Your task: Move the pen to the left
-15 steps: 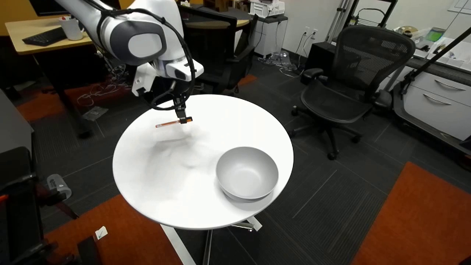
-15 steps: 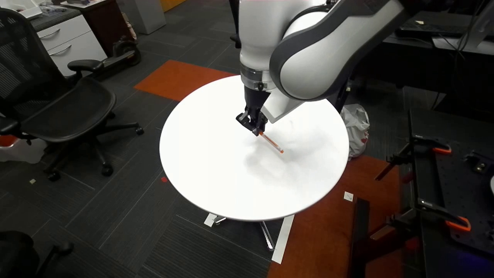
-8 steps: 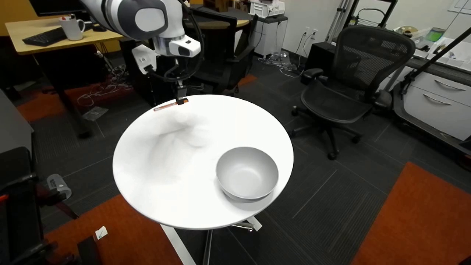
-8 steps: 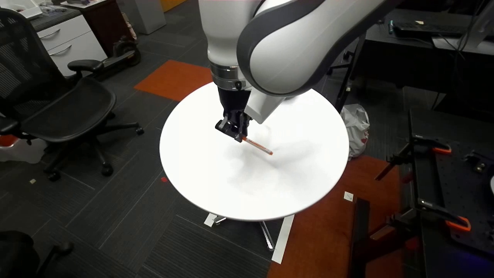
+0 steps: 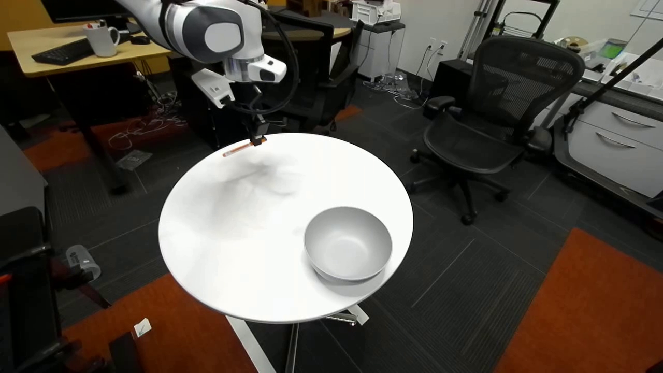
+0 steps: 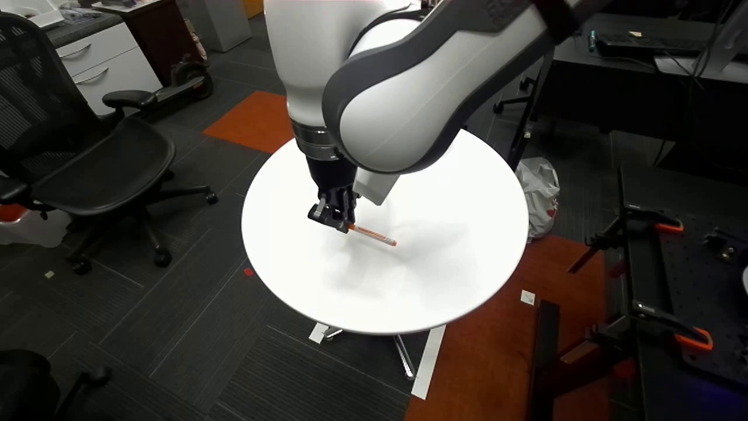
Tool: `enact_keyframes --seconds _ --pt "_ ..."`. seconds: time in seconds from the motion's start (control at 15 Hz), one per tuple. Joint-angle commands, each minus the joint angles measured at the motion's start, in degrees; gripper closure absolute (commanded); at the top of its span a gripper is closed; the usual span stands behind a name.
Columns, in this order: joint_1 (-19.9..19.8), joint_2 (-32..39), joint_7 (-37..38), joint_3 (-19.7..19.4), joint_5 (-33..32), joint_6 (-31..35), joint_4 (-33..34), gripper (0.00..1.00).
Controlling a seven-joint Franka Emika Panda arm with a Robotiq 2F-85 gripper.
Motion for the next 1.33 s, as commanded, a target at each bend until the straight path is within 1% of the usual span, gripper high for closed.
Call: enact_keyframes --seconds 0.0,0.2,0.27,0.33,0.53,0.6,0.8,0.87,0.93,1.07,1.13,1.27 --pt "-0.6 2.3 -2.9 1.2 -0.7 -2.5 3.9 0.95" --pt "-0.5 3.3 -3.9 1.3 -0.8 -2.5 4.9 0.95" --pt "-0.4 3.6 -4.1 1.2 -1.0 -3.1 5.4 0.56" --pt "-0.4 3.9 -4.7 1.3 -1.0 -3.5 5.8 0.55" --pt "-0.5 4.2 -4.8 1.5 -0.8 -4.1 6.4 0.35" --pt "-0.5 4.2 -4.8 1.5 -0.8 -4.4 6.7 0.26" --pt "-0.4 4.4 -4.7 1.5 -0.8 -4.7 7.2 0.05" --pt "-0.4 4.5 -4.7 1.5 -0.7 -4.7 7.5 0.01" --pt "-0.4 4.6 -4.7 1.5 -0.7 -4.8 7.6 0.00" --pt "-0.6 4.6 -4.7 1.5 -0.6 -5.1 7.9 0.00" --pt "-0.3 4.2 -3.4 1.3 -0.4 -2.5 6.0 0.00" --pt "-0.3 4.2 -3.4 1.3 -0.4 -2.6 6.1 0.00"
